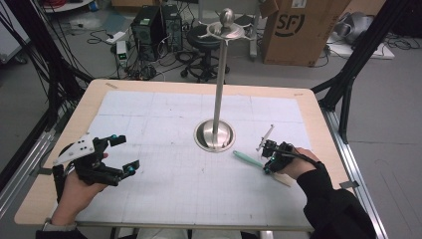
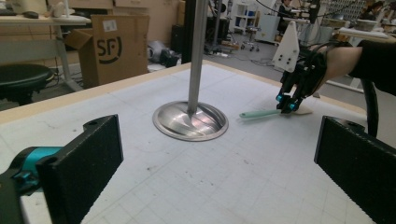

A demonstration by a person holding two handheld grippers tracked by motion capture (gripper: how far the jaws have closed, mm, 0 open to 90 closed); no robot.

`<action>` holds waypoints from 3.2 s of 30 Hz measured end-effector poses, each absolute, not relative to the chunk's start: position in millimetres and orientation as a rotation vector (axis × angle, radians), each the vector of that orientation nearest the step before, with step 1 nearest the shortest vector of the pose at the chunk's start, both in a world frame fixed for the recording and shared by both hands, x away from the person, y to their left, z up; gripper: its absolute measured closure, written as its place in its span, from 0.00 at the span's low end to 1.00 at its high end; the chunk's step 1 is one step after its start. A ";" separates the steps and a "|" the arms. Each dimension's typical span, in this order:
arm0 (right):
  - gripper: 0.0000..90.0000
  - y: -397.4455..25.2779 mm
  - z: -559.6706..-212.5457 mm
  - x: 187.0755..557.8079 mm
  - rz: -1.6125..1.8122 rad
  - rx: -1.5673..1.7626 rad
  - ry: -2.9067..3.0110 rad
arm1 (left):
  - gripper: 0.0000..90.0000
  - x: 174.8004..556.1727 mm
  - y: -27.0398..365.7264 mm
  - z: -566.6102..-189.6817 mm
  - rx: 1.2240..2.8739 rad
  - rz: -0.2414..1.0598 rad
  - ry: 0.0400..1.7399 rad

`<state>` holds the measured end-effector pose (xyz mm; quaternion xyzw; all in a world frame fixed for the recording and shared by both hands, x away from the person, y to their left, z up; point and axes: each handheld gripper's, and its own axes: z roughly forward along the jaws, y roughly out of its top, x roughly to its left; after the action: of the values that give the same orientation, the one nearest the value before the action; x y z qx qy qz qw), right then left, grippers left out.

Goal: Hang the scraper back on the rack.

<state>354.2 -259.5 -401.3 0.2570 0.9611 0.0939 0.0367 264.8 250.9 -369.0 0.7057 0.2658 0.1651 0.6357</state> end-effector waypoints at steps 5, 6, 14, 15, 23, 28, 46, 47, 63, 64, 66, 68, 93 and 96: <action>0.89 -270.9 -386.8 349.6 0.505 0.850 2.880 | 0.02 264.7 254.8 -368.8 1.601 0.387 0.620; 0.89 -270.9 -386.8 349.6 0.505 0.850 2.880 | 0.02 264.6 254.0 -368.9 1.601 0.388 0.619; 0.89 -285.0 -360.7 338.9 0.968 0.841 2.686 | 0.02 265.5 247.3 -371.4 1.625 0.380 0.608; 0.89 -285.0 -360.7 338.9 0.968 0.841 2.686 | 0.02 265.6 247.0 -371.7 1.626 0.378 0.609; 0.89 -289.5 -339.8 336.8 1.409 0.819 2.420 | 0.02 267.0 245.9 -372.6 1.631 0.375 0.606; 0.89 -284.9 -323.7 337.6 1.593 0.814 2.275 | 0.02 266.4 245.2 -372.6 1.628 0.374 0.607; 0.89 -262.3 -266.2 348.7 1.733 0.773 2.023 | 0.02 266.2 246.6 -373.0 1.632 0.374 0.609; 0.89 -262.0 -263.7 348.7 1.741 0.766 2.007 | 0.02 266.2 246.9 -373.0 1.631 0.373 0.608; 0.89 -256.8 -249.5 357.4 1.763 0.776 1.970 | 0.02 266.3 244.7 -375.0 1.645 0.371 0.610; 0.89 -256.7 -249.8 358.1 1.761 0.781 1.971 | 0.02 266.4 244.7 -375.2 1.646 0.371 0.610; 0.89 -256.4 -250.5 359.4 1.770 0.792 1.970 | 0.02 266.3 244.6 -375.4 1.648 0.371 0.610; 0.89 -256.1 -250.9 360.5 1.777 0.797 1.966 | 0.02 266.2 244.5 -375.3 1.647 0.372 0.610; 0.87 -235.4 -257.8 365.8 1.764 0.792 1.982 | 0.02 266.7 245.0 -376.9 1.653 0.370 0.615; 0.79 -234.2 -259.1 365.2 1.769 0.791 1.971 | 0.02 266.8 243.3 -377.4 1.656 0.368 0.612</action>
<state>365.2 -234.2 -259.1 0.2811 0.7004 0.6286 0.1879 266.8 243.3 -377.4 0.7202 0.2664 0.1603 0.6202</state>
